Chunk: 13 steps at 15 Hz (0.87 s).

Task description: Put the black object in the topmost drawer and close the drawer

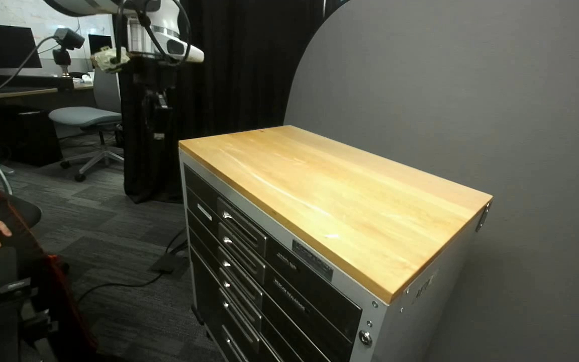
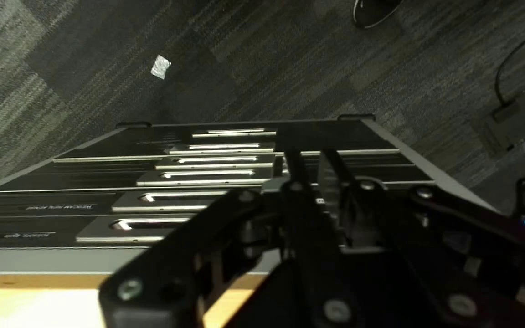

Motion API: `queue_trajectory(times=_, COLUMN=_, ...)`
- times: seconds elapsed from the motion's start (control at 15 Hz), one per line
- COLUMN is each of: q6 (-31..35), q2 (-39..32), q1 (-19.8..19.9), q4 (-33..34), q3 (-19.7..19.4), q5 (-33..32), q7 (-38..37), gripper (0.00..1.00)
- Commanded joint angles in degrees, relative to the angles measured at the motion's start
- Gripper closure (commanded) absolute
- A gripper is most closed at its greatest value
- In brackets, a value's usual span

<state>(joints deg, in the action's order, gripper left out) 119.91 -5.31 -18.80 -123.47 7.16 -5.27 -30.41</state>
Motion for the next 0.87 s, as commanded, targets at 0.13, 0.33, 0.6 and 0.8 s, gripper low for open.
queue_trajectory(times=0.13, q6=-16.50, q2=1.81, q1=0.52, q4=9.15, q3=4.75, q5=-0.22, q7=0.95, gripper=0.35)
queue_trajectory(times=0.33, q6=-21.77, q2=2.31, q1=0.45, q4=13.19, q3=6.03, q5=-1.12, q7=1.65, gripper=0.13)
queue_trajectory(times=0.6, q6=-20.45, q2=2.34, q1=0.80, q4=13.08, q3=6.54, q5=-0.37, q7=0.94, gripper=0.07)
queue_trajectory(times=0.8, q6=-20.85, q2=2.49, q1=0.83, q4=13.57, q3=6.57, q5=-0.37, q7=1.10, gripper=0.00)
